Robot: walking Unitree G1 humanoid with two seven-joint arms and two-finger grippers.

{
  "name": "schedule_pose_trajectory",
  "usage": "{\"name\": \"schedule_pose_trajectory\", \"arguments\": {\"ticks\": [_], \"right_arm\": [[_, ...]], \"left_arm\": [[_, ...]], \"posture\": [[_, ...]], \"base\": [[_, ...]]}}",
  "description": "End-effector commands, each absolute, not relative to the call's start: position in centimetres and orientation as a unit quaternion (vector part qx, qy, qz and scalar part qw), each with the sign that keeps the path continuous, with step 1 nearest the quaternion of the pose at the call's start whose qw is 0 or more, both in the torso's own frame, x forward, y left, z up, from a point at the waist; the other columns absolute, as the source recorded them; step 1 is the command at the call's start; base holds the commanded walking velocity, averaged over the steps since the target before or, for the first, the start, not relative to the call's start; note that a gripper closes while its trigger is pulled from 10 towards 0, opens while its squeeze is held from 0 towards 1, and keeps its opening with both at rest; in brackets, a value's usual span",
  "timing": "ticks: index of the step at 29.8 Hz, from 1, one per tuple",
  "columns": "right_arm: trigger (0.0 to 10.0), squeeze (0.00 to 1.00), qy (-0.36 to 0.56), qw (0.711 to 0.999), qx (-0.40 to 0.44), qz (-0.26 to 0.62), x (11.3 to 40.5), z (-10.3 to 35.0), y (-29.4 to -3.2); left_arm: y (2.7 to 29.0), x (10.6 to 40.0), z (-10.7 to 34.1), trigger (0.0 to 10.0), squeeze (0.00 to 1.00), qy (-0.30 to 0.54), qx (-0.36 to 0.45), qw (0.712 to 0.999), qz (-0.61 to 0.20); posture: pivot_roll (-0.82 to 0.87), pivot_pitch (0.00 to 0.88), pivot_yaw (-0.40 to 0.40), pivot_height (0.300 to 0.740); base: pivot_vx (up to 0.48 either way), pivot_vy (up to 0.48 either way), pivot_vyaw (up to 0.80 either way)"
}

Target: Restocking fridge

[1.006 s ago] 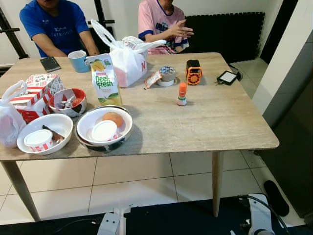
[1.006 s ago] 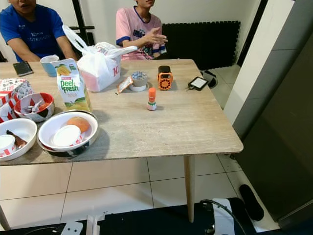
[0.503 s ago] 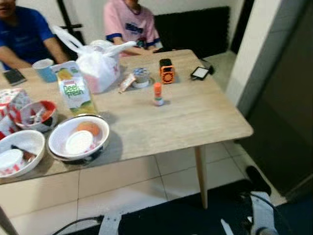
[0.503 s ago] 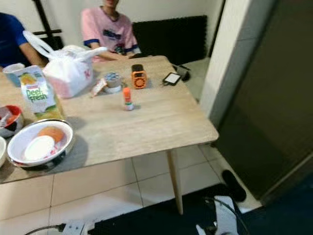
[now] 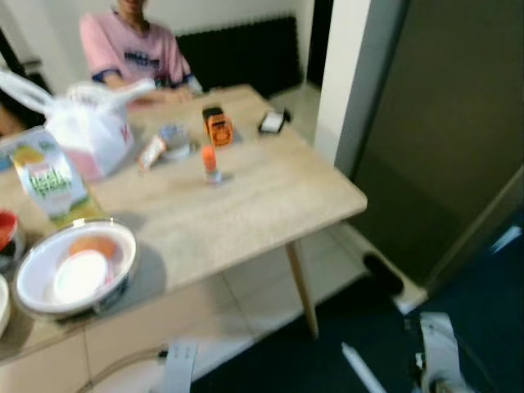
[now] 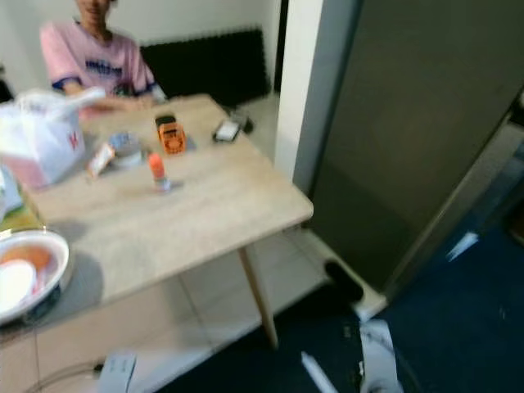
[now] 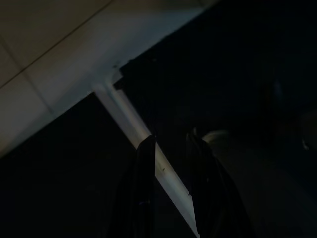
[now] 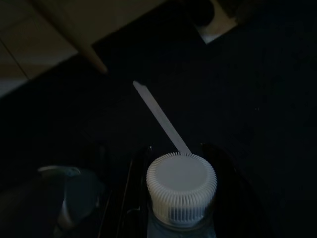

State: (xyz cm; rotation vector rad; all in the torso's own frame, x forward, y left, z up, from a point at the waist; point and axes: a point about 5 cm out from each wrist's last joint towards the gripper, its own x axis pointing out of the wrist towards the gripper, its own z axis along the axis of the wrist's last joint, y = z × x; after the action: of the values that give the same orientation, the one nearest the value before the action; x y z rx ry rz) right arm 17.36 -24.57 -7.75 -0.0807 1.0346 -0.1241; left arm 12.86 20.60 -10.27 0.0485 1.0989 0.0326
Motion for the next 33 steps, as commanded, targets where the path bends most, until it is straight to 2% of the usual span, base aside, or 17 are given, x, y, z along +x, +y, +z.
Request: {"name": "schedule_pose_trajectory", "arguments": {"ticks": [1, 6, 7, 12, 20, 26, 33], "right_arm": [[10.0, 0.0, 0.49, 0.869, -0.037, -0.064, 17.5, -7.6, -24.9], [10.0, 0.0, 0.497, 0.865, -0.042, -0.052, 17.1, -7.9, -24.6], [10.0, 0.0, 0.499, 0.864, -0.037, -0.054, 16.9, -8.0, -24.5], [10.0, 0.0, 0.5, 0.864, -0.046, -0.029, 16.8, -8.1, -24.2], [10.0, 0.0, 0.498, 0.865, -0.046, -0.037, 17.5, -7.7, -24.6], [10.0, 0.0, 0.478, 0.877, -0.042, -0.036, 18.9, -6.9, -24.7], [10.0, 0.0, 0.491, 0.87, -0.043, -0.028, 18.0, -7.5, -24.3]], "left_arm": [[21.6, 12.7, -10.2, 10.0, 0.0, 0.524, 0.012, 0.851, 0.037], [21.6, 12.6, -10.2, 10.0, 0.0, 0.519, -0.013, 0.853, 0.053], [21.6, 12.5, -10.2, 10.0, 0.0, 0.519, -0.022, 0.852, 0.059], [21.6, 12.1, -10.3, 10.0, 0.0, 0.523, -0.023, 0.851, 0.049], [21.7, 12.3, -10.3, 10.0, 0.0, 0.525, -0.035, 0.848, 0.065], [21.5, 13.0, -10.1, 10.0, 0.0, 0.513, -0.055, 0.853, 0.075], [21.2, 12.1, -10.4, 10.0, 0.0, 0.523, -0.071, 0.845, 0.083]], "posture": [[-0.03, 0.004, -0.006, 0.74], [-0.03, 0.01, -0.008, 0.74], [-0.03, 0.033, -0.015, 0.74], [-0.03, 0.015, -0.012, 0.74], [-0.04, 0.0, -0.029, 0.74], [-0.05, 0.0, -0.027, 0.74], [-0.04, 0.0, -0.026, 0.74]], "base": [[0.0, 0.0, 0.0], [0.0, 0.0, 0.0], [0.0, 0.0, 0.0], [0.0, 0.0, 0.0], [0.0, 0.0, 0.0], [0.0, 0.0, 0.0], [0.0, 0.0, 0.0]]}}
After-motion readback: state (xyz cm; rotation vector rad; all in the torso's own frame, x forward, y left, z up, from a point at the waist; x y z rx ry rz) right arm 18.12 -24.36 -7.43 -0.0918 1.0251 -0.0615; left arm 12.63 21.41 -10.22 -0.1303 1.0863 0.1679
